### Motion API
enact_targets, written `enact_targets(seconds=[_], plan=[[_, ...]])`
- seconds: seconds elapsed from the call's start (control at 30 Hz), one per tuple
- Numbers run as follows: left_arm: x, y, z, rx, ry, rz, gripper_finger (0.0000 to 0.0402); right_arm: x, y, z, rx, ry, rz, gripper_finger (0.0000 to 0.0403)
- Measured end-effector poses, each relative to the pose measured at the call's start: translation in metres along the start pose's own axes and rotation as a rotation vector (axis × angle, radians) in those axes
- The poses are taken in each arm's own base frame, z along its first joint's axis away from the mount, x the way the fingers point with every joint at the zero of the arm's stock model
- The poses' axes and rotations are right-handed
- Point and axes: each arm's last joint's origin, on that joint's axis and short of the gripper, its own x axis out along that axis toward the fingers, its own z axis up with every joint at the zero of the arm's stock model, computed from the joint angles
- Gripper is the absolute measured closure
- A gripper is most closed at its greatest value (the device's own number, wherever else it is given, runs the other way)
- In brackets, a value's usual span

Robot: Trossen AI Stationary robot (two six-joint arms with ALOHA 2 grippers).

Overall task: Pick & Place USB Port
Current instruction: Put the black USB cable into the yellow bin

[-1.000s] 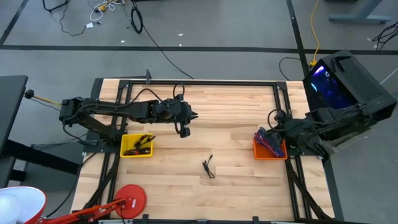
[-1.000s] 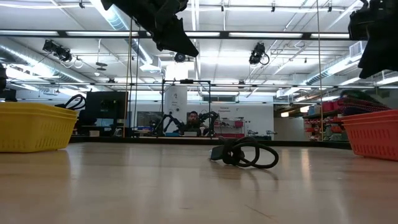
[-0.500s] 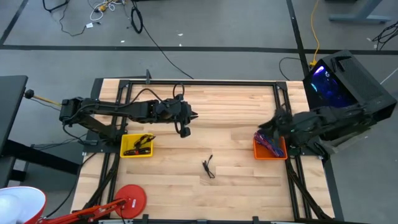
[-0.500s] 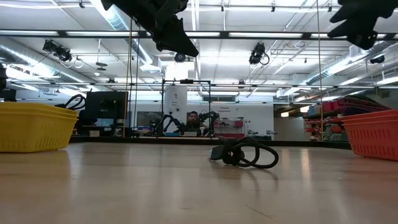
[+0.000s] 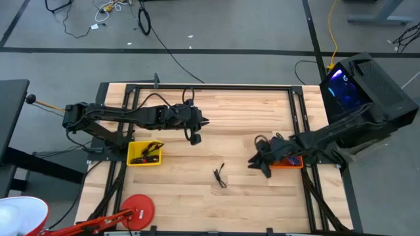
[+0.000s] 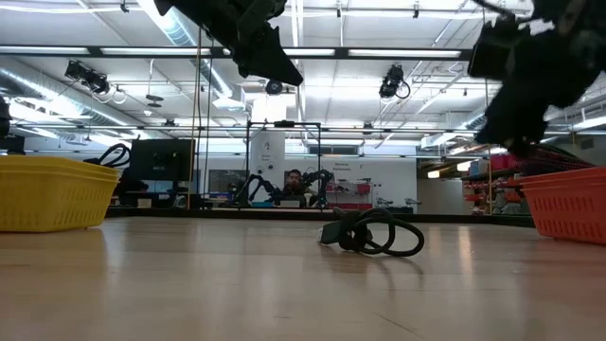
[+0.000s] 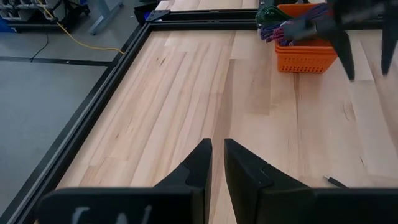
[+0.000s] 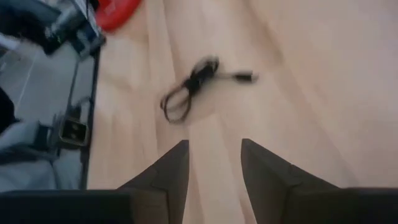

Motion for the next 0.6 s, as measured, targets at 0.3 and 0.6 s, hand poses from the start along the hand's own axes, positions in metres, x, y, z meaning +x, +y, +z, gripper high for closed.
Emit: enact_targets(seconds=[0.3,0.6], plan=[[0.0,0.0,0.002,-0.004,-0.021,0.004,0.0353,0.048,0.005,-0.015,-0.025,0.013,0.068,0.0259],[0.0,0.001,0.002,-0.004,-0.021,0.023,0.0353,0.08,0.006,-0.019,-0.016,0.04,0.049,0.0259]])
